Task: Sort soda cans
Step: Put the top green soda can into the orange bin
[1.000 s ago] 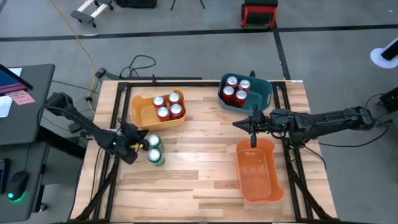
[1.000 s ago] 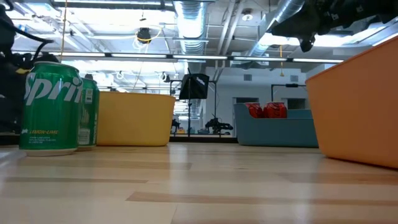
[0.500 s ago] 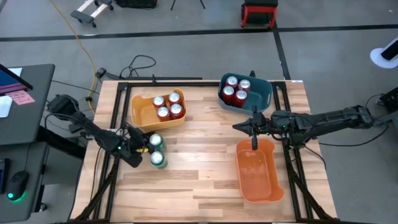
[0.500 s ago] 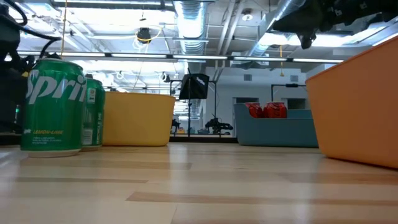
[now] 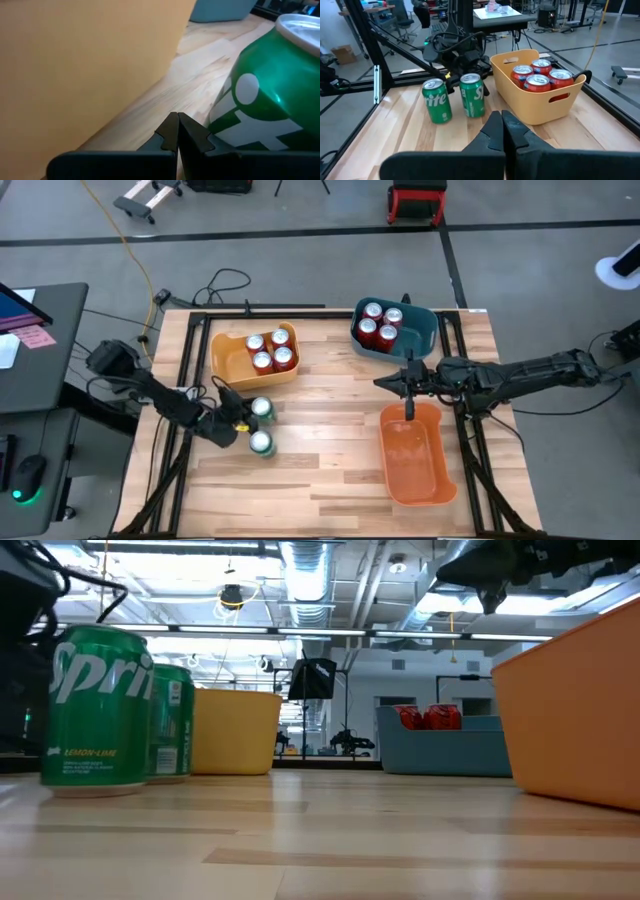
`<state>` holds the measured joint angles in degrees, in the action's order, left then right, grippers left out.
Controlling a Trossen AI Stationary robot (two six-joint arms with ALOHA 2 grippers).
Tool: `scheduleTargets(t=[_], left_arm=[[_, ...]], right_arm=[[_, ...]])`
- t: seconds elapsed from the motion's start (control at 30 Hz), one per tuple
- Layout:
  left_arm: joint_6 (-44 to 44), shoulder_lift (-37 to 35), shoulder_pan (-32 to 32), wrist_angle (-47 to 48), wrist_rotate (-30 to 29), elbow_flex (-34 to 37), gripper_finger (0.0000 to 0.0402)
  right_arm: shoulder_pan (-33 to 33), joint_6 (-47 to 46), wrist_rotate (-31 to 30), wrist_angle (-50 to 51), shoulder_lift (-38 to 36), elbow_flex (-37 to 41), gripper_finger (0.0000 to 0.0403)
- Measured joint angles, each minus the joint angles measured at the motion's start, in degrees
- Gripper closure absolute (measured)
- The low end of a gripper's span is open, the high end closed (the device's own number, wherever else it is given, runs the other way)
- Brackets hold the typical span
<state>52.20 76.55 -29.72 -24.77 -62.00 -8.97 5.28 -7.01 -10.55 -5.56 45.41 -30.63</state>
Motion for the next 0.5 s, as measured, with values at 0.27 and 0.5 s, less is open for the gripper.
scheduleTargets(t=[0.27, 0.5], left_arm=[[-12.83, 7.83, 7.29, -13.60, 8.63, -2.39, 0.0401], [-21.29, 14.51, 12.74, -13.97, 14.64, -9.70, 0.0401]], right_arm=[[0.00, -0.44, 0.00, -0.52, 0.00, 0.00, 0.0400], [-0.44, -1.04, 0.00, -1.34, 2.04, 0.02, 0.0400]])
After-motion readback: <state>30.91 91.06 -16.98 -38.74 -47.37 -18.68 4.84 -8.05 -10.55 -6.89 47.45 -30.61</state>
